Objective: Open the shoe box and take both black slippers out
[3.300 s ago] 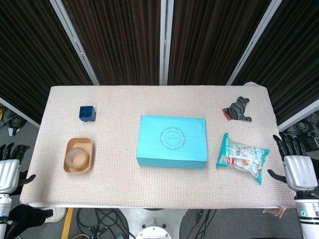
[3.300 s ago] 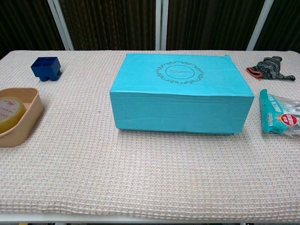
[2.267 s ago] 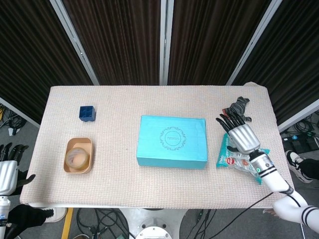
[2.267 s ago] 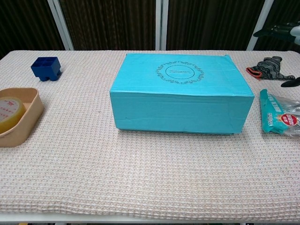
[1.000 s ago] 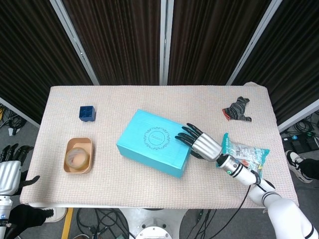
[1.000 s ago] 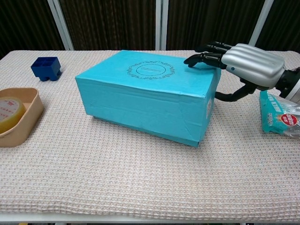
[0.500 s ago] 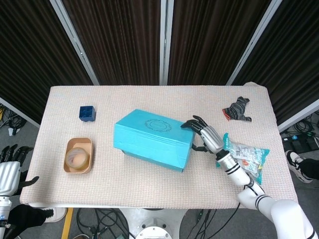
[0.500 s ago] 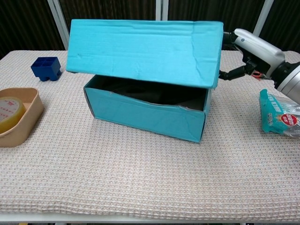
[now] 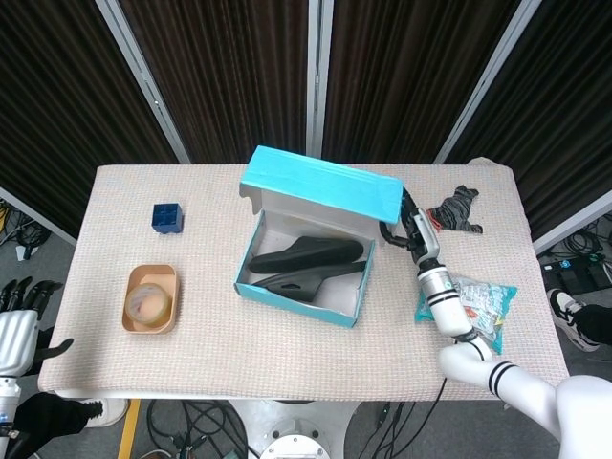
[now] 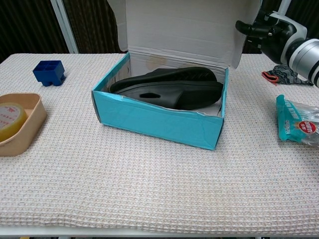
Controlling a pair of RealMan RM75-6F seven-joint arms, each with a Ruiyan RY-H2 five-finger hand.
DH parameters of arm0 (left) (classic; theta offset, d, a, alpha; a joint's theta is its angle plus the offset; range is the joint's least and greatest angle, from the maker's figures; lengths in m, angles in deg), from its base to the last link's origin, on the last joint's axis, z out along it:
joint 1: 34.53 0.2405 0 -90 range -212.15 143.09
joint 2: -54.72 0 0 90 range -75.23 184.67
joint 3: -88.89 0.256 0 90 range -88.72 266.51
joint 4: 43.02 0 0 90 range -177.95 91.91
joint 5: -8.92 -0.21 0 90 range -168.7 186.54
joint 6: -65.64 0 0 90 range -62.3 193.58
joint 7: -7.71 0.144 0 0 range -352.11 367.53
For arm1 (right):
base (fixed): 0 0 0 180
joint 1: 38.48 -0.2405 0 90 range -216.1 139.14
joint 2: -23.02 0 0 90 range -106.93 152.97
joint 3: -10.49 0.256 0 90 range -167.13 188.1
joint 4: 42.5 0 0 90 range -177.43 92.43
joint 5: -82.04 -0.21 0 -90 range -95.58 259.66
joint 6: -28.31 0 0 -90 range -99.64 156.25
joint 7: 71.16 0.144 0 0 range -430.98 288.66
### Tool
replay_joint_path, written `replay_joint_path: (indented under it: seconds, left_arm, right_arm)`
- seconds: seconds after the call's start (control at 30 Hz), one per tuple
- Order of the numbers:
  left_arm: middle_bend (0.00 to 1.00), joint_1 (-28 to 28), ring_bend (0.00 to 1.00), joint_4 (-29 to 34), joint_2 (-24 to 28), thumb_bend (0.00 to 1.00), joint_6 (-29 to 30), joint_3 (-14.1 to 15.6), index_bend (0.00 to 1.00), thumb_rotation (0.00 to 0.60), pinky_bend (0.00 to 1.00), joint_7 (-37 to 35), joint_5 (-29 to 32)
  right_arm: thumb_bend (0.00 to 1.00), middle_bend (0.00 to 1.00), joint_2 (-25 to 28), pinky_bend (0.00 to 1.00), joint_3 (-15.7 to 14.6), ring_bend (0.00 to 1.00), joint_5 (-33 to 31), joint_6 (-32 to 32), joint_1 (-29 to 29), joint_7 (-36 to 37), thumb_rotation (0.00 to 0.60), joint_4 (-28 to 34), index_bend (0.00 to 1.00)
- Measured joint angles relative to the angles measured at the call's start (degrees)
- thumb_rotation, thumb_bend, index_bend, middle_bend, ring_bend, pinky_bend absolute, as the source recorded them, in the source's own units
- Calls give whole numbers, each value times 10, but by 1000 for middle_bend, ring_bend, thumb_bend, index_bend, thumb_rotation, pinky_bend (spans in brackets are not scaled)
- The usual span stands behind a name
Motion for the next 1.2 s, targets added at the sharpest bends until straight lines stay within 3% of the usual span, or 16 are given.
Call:
replay_joint_path:
  seconds: [0.13, 0.33, 0.53, 0.67, 0.83, 0.97, 1.2]
  left_arm:
    - [155, 2, 54, 1, 2, 0, 6, -2, 172, 600, 51, 3, 0]
    - [155, -1, 54, 3, 9, 0, 7, -7, 173, 600, 52, 8, 1]
    - [155, -4, 54, 17, 13, 0, 7, -8, 173, 600, 52, 20, -3]
    - [155, -6, 54, 24, 15, 0, 6, -7, 173, 600, 52, 24, -7]
    - [156, 0, 54, 27, 18, 0, 12, -4, 172, 600, 52, 23, -7]
    - [155, 5, 54, 24, 18, 0, 14, -1, 172, 600, 52, 16, -4]
    - [155, 10, 54, 6, 9, 0, 12, 2, 172, 600, 52, -2, 1]
  right_arm:
    - [399, 0, -4, 0, 22, 0, -32, -1, 1, -44, 600, -18, 0]
    - [410, 0, 2, 0, 39, 0, -31, -85, 16, -119, 600, -49, 0]
    - [408, 0, 47, 0, -5, 0, 85, -197, 36, -208, 600, -55, 0]
    - [339, 4, 104, 0, -51, 0, 165, -234, 43, -282, 600, -10, 0]
    - [131, 43, 145, 0, -94, 0, 211, -204, 35, -327, 600, 75, 0]
    - [88, 62, 161, 0, -123, 0, 236, -130, 8, -404, 600, 135, 0]
    - [52, 70, 131, 0, -137, 0, 230, -5, -51, -534, 600, 161, 0]
